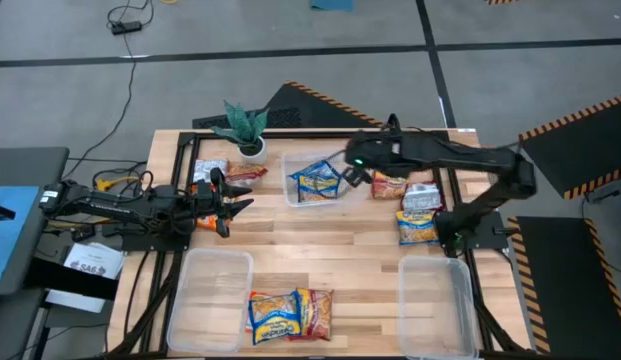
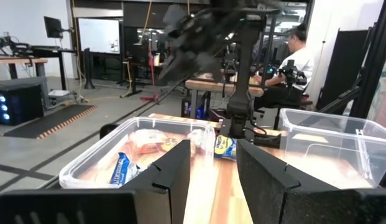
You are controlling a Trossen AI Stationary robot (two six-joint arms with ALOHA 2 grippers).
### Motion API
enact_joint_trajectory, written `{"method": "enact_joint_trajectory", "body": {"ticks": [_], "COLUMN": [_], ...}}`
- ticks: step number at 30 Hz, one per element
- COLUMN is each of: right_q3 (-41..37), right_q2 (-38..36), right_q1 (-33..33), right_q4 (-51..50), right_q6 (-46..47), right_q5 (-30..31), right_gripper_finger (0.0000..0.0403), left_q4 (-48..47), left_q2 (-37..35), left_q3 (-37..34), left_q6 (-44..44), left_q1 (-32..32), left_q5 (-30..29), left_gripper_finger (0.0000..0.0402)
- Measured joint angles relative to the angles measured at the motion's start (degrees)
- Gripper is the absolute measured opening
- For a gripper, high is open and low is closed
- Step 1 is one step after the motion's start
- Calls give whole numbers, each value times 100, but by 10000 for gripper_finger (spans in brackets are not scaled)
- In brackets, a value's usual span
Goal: Sort Maruchan noodles
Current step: Put the bottom blue noodle packet into the top transparent bin
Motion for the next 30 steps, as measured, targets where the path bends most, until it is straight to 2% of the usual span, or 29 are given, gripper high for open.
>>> {"method": "enact_joint_trajectory", "body": {"ticks": [4,8,11,14,17,22,26,30], "right_q3": [-680,-1592,-2305,-2864,-3101,-2837,-2075,-1251], "right_q2": [-799,-1405,-1645,-1594,-1203,-91,905,1749], "right_q1": [566,1292,1777,2122,2281,2358,2419,2465], "right_q4": [360,1255,2342,3796,5268,6791,6800,6239], "right_q6": [283,479,472,439,437,444,483,397], "right_q5": [-145,-286,-648,-1262,-2049,-3375,-4077,-4495], "right_gripper_finger": [8,12,15,21,27,49,88,150], "left_q4": [0,4,10,17,19,104,104,96], "left_q2": [-2,-2,-2,-2,-2,-2,-2,-2], "left_q3": [0,0,0,0,0,0,0,0], "left_q6": [-56,-155,-163,-163,-163,-163,-163,-163], "left_q1": [0,0,0,0,0,0,0,0], "left_q5": [2,4,5,9,11,22,22,22], "left_gripper_finger": [118,118,118,118,118,118,118,118]}}
